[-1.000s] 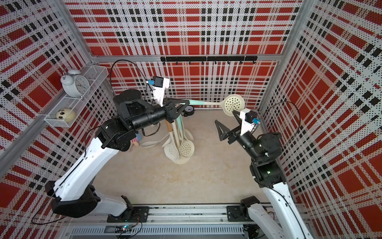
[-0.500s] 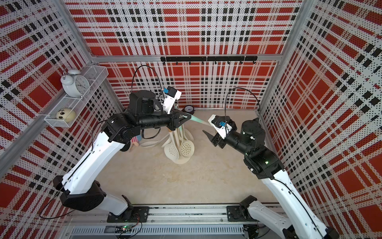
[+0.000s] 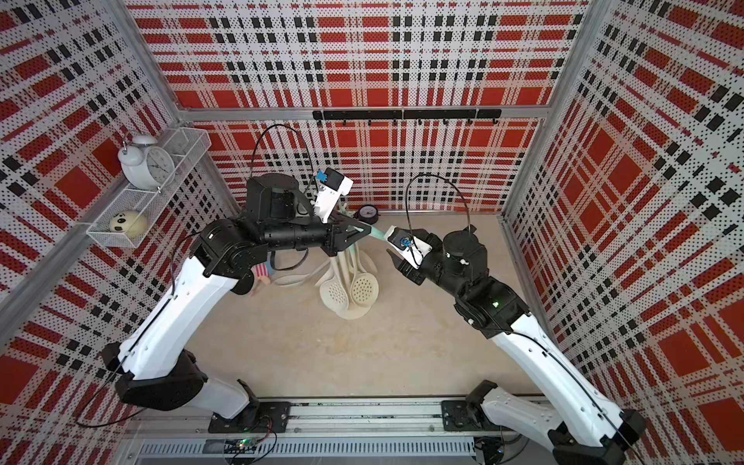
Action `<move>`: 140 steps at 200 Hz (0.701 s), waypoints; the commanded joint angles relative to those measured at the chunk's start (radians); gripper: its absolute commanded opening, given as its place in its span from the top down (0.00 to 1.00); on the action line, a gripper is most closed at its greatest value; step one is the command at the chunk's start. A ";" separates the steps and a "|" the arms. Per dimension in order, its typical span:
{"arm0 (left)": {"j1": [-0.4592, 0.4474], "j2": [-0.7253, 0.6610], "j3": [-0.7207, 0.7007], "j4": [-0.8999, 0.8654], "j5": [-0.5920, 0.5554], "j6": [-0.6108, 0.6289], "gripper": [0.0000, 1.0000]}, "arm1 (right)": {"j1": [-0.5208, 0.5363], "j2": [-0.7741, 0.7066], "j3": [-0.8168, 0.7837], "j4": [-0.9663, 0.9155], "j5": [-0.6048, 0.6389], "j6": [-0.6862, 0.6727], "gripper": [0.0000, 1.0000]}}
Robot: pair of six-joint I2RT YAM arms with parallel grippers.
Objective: Hang the skimmer on the kitchen utensil rack
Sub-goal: Pick up the skimmer from the center of the board.
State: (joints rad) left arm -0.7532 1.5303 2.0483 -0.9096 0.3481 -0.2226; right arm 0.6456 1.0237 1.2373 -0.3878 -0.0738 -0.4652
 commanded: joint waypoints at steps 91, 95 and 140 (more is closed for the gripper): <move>-0.021 0.010 0.030 0.012 0.026 0.015 1.00 | 0.106 -0.011 -0.063 0.148 0.074 -0.004 0.66; -0.020 0.010 0.031 0.011 0.026 0.015 1.00 | 0.106 -0.014 -0.067 0.150 0.082 -0.006 0.66; -0.021 0.014 0.036 0.012 0.032 0.014 1.00 | 0.106 -0.028 -0.086 0.158 0.108 -0.014 0.70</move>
State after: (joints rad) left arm -0.7692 1.5455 2.0495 -0.9176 0.3630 -0.2188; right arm 0.7444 1.0142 1.1542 -0.2565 0.0105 -0.4736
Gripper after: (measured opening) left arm 0.146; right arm 0.301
